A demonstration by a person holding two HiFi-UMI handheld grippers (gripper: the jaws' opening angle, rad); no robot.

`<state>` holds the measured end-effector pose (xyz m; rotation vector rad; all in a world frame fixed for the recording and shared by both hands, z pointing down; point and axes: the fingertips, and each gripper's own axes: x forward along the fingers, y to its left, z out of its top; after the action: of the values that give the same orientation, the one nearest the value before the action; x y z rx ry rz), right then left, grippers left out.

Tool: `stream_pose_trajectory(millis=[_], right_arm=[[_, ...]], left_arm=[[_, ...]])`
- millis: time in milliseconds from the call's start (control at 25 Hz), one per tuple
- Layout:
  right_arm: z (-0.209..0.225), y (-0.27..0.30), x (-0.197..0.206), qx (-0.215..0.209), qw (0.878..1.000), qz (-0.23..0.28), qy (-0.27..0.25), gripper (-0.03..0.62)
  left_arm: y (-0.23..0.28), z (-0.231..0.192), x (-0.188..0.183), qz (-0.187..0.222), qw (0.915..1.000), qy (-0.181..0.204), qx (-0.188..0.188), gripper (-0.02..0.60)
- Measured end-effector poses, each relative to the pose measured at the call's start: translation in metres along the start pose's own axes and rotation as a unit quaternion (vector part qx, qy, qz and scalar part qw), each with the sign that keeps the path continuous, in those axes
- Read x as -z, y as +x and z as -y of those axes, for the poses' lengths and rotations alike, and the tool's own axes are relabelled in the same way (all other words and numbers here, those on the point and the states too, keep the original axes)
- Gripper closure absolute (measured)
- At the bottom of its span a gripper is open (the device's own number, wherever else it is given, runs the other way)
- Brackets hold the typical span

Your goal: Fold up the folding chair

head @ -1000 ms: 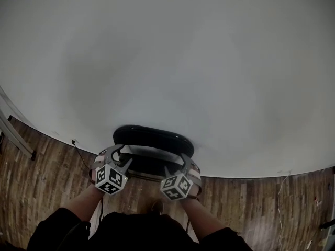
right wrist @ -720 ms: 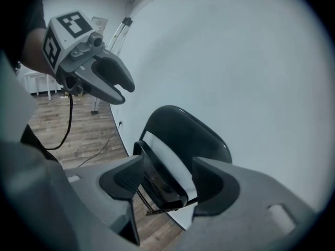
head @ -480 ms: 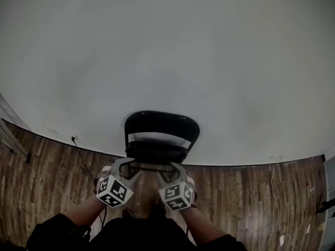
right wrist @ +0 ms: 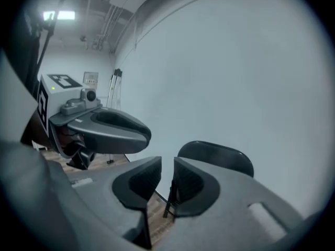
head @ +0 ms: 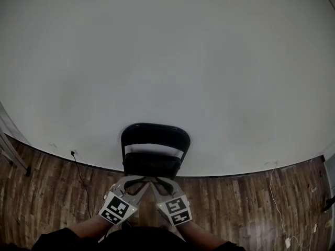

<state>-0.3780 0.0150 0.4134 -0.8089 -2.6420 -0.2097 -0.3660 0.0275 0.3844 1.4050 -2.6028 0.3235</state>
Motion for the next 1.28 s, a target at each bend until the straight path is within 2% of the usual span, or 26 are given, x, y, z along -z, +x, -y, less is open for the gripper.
stream_pose_trajectory(millis=[120, 360, 520, 800, 1280], right_arm=[[0.002, -0.025, -0.012, -0.014, 0.998, 0.046, 0.029, 0.586], [0.007, -0.059, -0.002, -0.040, 0.992, 0.090, 0.074, 0.592], [0.003, -0.068, 0.007, -0.056, 0.990, 0.098, 0.084, 0.592], [-0.002, -0.084, 0.014, -0.070, 0.989, 0.106, 0.078, 0.592], [-0.012, -0.079, 0.015, -0.092, 0.988, 0.104, 0.062, 0.592]], left_arm=[[0.003, 0.021, -0.025, 0.038, 0.9988, -0.029, 0.011, 0.574], [0.004, 0.057, -0.033, 0.074, 0.9918, -0.098, 0.034, 0.581], [0.006, 0.063, -0.021, 0.071, 0.9889, -0.128, 0.028, 0.581], [0.006, 0.079, -0.017, 0.065, 0.9879, -0.137, 0.031, 0.581], [0.001, 0.078, -0.015, 0.057, 0.9888, -0.136, 0.022, 0.581]])
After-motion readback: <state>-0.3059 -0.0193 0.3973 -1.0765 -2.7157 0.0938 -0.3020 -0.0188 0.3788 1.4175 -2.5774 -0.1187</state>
